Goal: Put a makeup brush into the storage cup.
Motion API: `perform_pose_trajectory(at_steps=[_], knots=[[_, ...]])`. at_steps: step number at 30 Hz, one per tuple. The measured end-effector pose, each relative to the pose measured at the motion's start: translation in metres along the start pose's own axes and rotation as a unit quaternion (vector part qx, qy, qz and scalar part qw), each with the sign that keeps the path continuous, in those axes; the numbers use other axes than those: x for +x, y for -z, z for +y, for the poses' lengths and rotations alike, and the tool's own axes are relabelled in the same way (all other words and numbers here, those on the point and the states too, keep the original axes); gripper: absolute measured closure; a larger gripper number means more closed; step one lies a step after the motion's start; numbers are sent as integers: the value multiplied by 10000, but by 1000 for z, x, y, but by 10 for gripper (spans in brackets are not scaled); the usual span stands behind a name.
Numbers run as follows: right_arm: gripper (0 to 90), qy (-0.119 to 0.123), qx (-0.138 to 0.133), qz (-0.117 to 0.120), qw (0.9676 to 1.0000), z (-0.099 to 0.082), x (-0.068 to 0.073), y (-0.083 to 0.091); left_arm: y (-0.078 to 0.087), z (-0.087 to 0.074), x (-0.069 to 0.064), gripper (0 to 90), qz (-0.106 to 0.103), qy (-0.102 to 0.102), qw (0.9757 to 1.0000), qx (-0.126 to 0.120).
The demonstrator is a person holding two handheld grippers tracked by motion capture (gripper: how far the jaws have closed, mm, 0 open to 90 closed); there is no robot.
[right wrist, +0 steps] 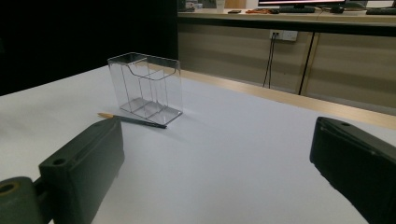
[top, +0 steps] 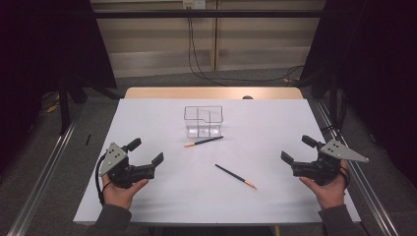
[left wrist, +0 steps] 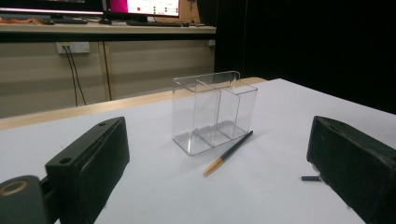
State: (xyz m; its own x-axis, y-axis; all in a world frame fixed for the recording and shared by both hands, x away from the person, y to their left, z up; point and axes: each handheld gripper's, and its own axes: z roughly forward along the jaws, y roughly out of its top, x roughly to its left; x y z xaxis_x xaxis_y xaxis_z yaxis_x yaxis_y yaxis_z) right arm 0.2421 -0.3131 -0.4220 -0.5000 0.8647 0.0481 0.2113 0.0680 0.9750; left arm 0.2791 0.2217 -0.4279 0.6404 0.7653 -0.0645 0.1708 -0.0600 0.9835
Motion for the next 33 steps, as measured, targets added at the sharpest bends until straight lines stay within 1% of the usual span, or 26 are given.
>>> perform_pose_trajectory(at_steps=[1, 2, 4, 5, 6, 8, 9, 10, 11, 12, 14, 15, 16, 18, 20, 22, 23, 25, 27, 28, 29, 30, 32, 33], knots=[[27, 0, 0, 0, 10000, 0, 0, 0, 0, 0, 0, 56, 0, 0, 10000, 0], [27, 6, 5, -14, 10000, 0, 0, 0, 0, -1, 1, 56, -45, 15, 10000, 5], [27, 28, 12, -29, 10000, 0, 0, 0, 0, -1, 1, 55, -28, 5, 10000, 34], [27, 10, 4, -16, 10000, 0, 0, -1, 0, -1, 1, 55, -26, 33, 10000, 30], [27, -14, 3, -32, 10000, 1, 0, -1, 0, -1, 1, 56, -19, 16, 10000, 45], [27, -7, 1, -1, 10000, 2, 0, -1, 0, -2, 0, 56, -12, 58, 10000, 70], [27, -46, -14, -36, 10000, 2, 1, -1, 0, -2, 0, 56, -12, 58, 10000, 70], [27, -55, -15, 1, 10000, 2, 0, -1, 0, -2, 0, 58, 31, 8, 9999, 97], [27, -25, -35, 1, 10000, 2, 0, -1, 0, -2, 0, 59, 31, 8, 9999, 97], [27, -32, -53, 9, 10000, 3, -1, -1, -1, -3, 1, 59, -22, 38, 9999, 114], [27, -55, -40, 21, 10000, 3, -1, 0, -3, -3, 1, 59, -32, 58, 9999, 142], [27, -79, -46, 18, 10000, 2, -2, 0, -5, -3, 1, 59, -39, 114, 9998, 134], [28, -69, -32, 28, 10000, 2, -3, -1, -6, -3, 2, 59, -68, 56, 9998, 167], [27, -140, -36, 20, 9999, 1, -3, -1, -8, -3, 1, 59, -37, 76, 9998, 178], [28, -80, -24, 41, 10000, 0, -4, -2, -9, -4, 2, 60, -63, 82, 9998, 172], [28, -112, -4, 31, 9999, 0, -4, -2, -11, -3, 2, 60, -46, 41, 9997, 237], [29, -85, -13, 47, 10000, -1, -5, -4, -13, -4, 2, 62, -107, 86, 9996, 228], [29, -110, 15, 37, 9999, -1, -5, -5, -14, -4, 2, 62, -76, 110, 9996, 234], [29, -148, -17, 65, 9999, -1, -5, -7, -15, -4, 3, 66, -118, 83, 9995, 265], [29, -165, 4, 82, 9998, -1, -5, -8, -16, -4, 3, 68, -88, 91, 9996, 266], [29, -75, 43, 124, 9999, -2, -5, -8, -17, -4, 4, 68, -152, 141, 9995, 248], [30, -43, 49, 123, 9999, -2, -5, -9, -19, -3, 5, 68, -142, 189, 9995, 216], [30, -37, 45, 128, 9999, -2, -3, -9, -21, -2, 5, 68, -165, 199, 9995, 194], [30, -37, 45, 128, 9999, -2, -3, -9, -22, -1, 5, 68, -134, 153, 9995, 244]])
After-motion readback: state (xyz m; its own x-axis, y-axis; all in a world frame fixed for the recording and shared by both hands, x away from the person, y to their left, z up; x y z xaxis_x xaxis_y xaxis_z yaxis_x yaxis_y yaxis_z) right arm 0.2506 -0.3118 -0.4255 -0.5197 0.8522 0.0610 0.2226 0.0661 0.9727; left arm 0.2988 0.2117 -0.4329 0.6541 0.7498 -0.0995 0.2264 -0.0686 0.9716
